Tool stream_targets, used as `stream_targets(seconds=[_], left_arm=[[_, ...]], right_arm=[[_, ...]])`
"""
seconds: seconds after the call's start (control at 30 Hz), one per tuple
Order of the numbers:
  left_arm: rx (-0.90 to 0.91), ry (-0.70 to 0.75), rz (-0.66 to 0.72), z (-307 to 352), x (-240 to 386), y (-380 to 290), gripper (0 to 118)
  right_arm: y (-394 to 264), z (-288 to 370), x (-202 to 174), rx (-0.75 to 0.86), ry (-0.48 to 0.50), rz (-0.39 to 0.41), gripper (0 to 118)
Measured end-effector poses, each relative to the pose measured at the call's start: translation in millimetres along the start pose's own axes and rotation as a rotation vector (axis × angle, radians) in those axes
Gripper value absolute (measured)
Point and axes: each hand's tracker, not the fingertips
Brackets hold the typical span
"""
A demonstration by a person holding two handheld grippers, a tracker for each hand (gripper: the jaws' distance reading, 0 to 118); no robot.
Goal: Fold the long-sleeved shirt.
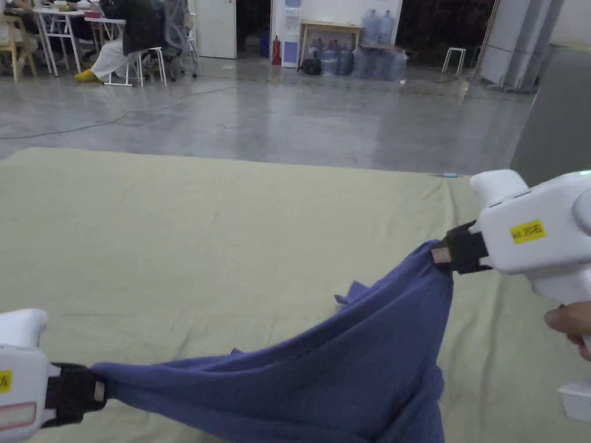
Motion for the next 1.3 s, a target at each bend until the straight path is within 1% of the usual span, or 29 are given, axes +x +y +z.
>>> stream_targets(seconds=[0.07,0.13,0.27,0.33,0.37,0.4,0.43,0.47,0.5,0.53,0.57,0.67,0.7,0.73,0.77,0.8,0.9,1.0,1.03,1.07,1.13,1.17,1.27,1.3], left_arm=[[0.065,-0.018,-0.049,17.0,15.4,36.5,1],[0.129,-0.031,-0.066,32.4,29.8,74.1,1],[0.224,-0.025,-0.123,59.6,62.4,158.4,1],[0.275,-0.012,-0.155,73.8,80.7,197.0,1],[0.287,-0.014,-0.157,80.2,87.7,214.5,1],[0.311,-0.023,-0.154,87.8,95.4,231.7,1],[0.322,-0.030,-0.146,93.8,102.9,247.7,1],[0.338,-0.025,-0.149,98.5,110.3,261.4,1],[0.358,-0.010,-0.159,103.5,117.0,277.8,1],[0.370,-0.002,-0.165,107.9,124.7,291.6,1],[0.379,0.003,-0.168,112.2,131.3,304.6,1],[0.394,0.028,-0.132,121.2,145.3,340.6,1],[0.411,0.092,-0.146,125.2,151.7,351.2,1],[0.442,0.127,-0.174,129.5,157.1,361.3,1],[0.466,0.148,-0.189,134.1,161.3,372.2,1],[0.487,0.152,-0.184,141.0,165.7,382.6,1],[0.563,0.138,-0.114,162.9,172.0,400.0,1],[0.593,0.151,-0.052,176.2,175.2,415.7,1],[0.605,0.154,-0.048,175.5,172.5,430.9,1],[0.619,0.159,-0.048,177.2,173.0,433.4,1],[0.648,0.168,-0.077,178.1,172.8,435.6,1],[0.664,0.175,-0.084,183.0,180.8,407.8,1],[0.636,0.187,-0.111,167.5,172.6,393.8,1],[0.599,0.186,-0.128,151.5,164.8,395.5,1]], right_arm=[[21.3,49.0,0.8,0.081,-0.050,-0.002,0],[45.3,89.7,2.7,0.139,-0.094,0.011,0],[101.5,144.5,8.0,0.232,-0.223,0.044,0],[130.6,159.0,13.1,0.263,-0.288,0.054,0],[145.0,165.2,16.2,0.270,-0.306,0.054,0],[158.4,170.6,19.8,0.289,-0.329,0.030,0],[172.0,172.7,24.6,0.287,-0.334,0.028,0],[182.8,174.7,28.7,0.300,-0.362,0.016,0],[196.7,175.8,31.6,0.305,-0.383,0.024,0],[208.7,176.8,33.8,0.315,-0.426,0.035,0],[219.7,177.0,37.5,0.318,-0.443,0.030,0],[252.3,178.6,48.6,0.333,-0.454,0.010,0],[263.9,180.4,51.2,0.346,-0.468,-0.004,0],[280.9,176.5,60.0,0.355,-0.473,-0.014,0],[291.5,178.0,60.3,0.369,-0.482,-0.025,0],[301.7,179.6,59.2,0.382,-0.478,-0.022,0],[330.1,180.4,51.3,0.429,-0.546,0.008,0],[349.9,181.0,47.2,0.459,-0.539,-0.012,0],[355.4,179.2,44.6,0.469,-0.551,0.004,0],[360.2,177.4,42.9,0.478,-0.564,0.022,0],[364.6,173.3,42.3,0.485,-0.575,0.026,0],[365.5,170.3,43.9,0.485,-0.570,0.022,0],[352.4,148.8,51.7,0.470,-0.531,0.018,0],[343.7,135.7,55.3,0.439,-0.505,0.023,0]])
